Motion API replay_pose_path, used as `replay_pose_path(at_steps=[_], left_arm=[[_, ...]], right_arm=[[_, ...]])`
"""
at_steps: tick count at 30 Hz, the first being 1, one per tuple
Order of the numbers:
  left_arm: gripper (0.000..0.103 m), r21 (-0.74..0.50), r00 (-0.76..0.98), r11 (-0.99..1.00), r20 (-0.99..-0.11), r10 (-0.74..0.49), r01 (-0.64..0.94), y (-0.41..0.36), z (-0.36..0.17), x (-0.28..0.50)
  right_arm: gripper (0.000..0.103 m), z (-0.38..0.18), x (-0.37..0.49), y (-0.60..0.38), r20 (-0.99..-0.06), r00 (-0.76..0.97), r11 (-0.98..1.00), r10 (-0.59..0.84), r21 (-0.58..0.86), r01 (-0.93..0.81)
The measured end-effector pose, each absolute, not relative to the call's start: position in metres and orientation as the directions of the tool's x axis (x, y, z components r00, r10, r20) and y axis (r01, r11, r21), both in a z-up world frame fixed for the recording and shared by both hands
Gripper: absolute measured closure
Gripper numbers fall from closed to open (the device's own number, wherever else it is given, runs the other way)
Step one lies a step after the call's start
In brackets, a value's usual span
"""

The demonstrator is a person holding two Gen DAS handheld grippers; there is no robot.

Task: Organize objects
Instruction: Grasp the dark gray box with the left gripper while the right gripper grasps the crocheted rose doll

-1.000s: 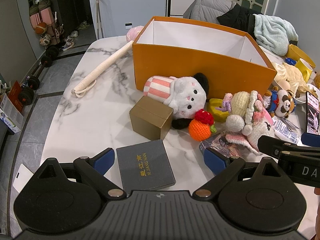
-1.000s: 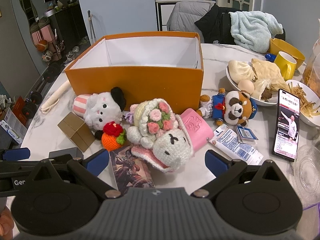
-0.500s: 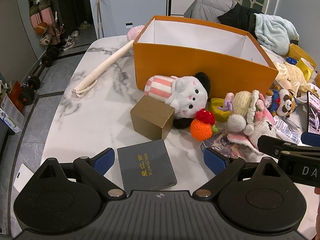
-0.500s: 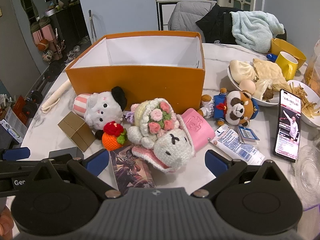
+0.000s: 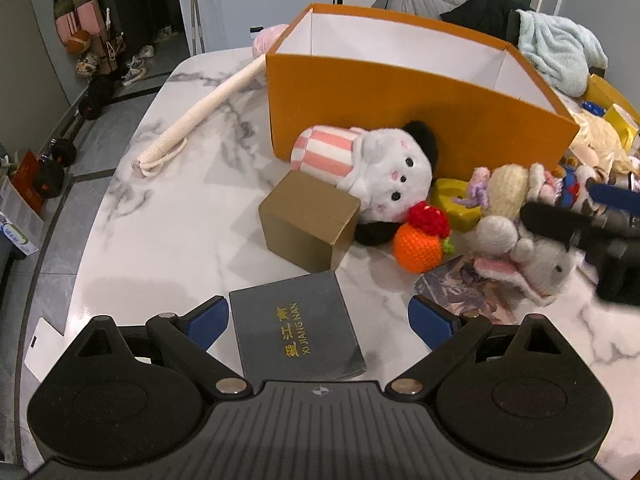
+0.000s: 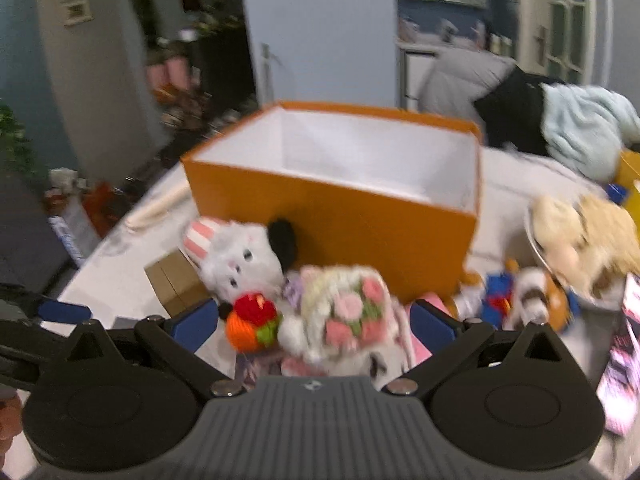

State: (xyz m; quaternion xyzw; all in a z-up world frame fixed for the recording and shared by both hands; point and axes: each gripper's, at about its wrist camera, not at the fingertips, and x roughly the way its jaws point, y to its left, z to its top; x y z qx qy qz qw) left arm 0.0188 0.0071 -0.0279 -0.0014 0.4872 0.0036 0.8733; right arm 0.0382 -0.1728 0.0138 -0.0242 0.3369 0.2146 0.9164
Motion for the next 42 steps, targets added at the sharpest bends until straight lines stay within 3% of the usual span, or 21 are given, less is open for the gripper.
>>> replay_pose_path(at_steps=[16, 22, 25, 42], left_arm=[[0.000, 0.098, 0.461, 0.995, -0.884, 0.085, 0.004, 0.005, -0.066, 0.025], [0.000, 0.072, 0.430, 0.997, -0.900, 0.065, 0.002, 0.006, -0.079, 0.026], [0.000, 0.041, 0.440, 0.999, -0.897, 0.041, -0.008, 0.008, -0.081, 0.026], [0.000, 0.009, 0.511, 0.995, -0.858, 0.057, -0.097, 0.018, -0.084, 0.020]], right_arm=[[0.001, -0.026, 0.073, -0.171, -0.716, 0.612, 0.887, 0.336, 0.021, -0.462], [0.003, -0.043, 0.084, -0.174, -0.764, 0.545, 0.895, 0.346, 0.094, -0.436], [0.011, -0.049, 0.089, -0.176, -0.785, 0.489, 0.893, 0.381, 0.174, -0.416], [0.013, -0.046, 0.083, -0.165, -0.786, 0.507, 0.886, 0.354, 0.109, -0.450]])
